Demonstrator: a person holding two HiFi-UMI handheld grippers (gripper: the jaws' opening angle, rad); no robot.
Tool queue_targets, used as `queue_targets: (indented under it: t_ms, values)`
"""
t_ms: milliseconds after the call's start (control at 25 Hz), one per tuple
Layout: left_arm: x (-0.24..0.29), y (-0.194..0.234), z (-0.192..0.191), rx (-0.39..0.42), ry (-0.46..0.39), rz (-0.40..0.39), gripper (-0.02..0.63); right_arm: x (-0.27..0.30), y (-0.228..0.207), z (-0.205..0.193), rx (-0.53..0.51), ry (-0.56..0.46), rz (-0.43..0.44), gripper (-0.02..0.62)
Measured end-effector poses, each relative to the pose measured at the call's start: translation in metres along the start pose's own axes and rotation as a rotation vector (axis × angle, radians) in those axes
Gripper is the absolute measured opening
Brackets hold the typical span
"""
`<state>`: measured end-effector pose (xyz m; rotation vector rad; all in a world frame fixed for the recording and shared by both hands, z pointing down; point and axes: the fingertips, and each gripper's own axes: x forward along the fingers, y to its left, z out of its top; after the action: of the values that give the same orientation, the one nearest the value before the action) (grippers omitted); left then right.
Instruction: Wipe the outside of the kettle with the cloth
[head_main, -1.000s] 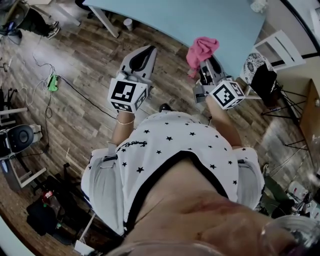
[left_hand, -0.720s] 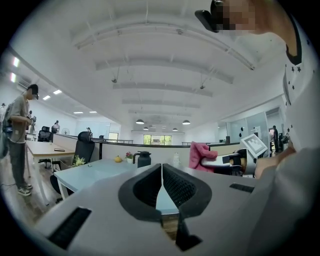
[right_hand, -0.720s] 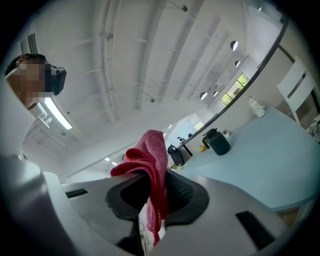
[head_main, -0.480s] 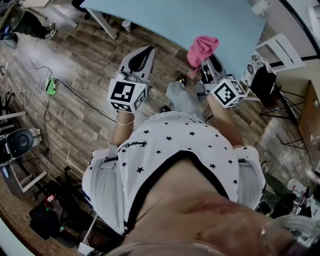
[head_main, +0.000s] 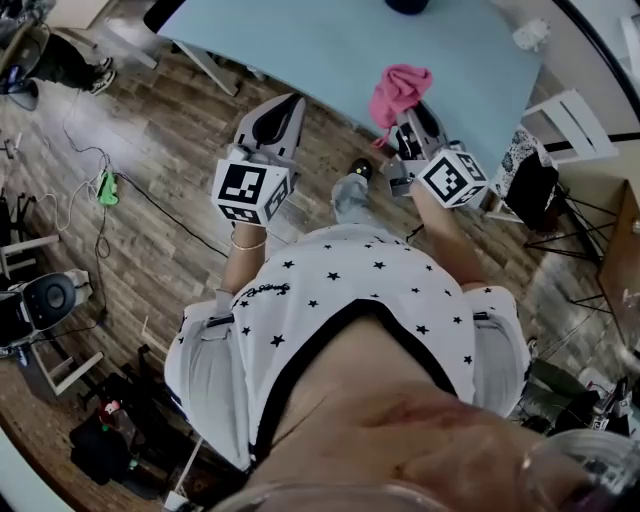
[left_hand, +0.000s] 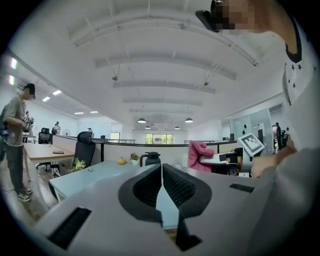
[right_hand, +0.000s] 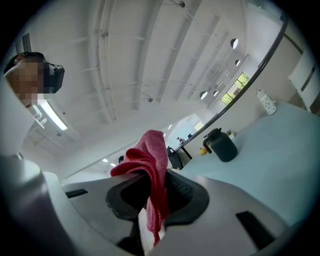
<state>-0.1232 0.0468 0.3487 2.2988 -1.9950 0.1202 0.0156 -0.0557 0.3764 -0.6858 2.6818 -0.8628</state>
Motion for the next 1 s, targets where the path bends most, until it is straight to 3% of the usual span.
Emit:
queue_targets:
  t_ms: [360, 760, 1000]
  values:
    - [0.07, 0.034, 0.004, -0.009, 0.018, -0.034, 0.034, 0.046, -0.054, 0.023, 0.01, -0.012, -0.068, 0.067]
    - [0.156, 0.048, 0.019, 0.021, 0.002, -0.129, 0.034, 0.078, -0.114, 0.057, -0.006, -0.047, -0.157, 0.067]
    - [0.187, 0.075, 0.011, 0.025, 0.01, -0.149, 0.034, 0.102, -0.142, 0.056, -0.046, -0.035, -0.218, 0.067]
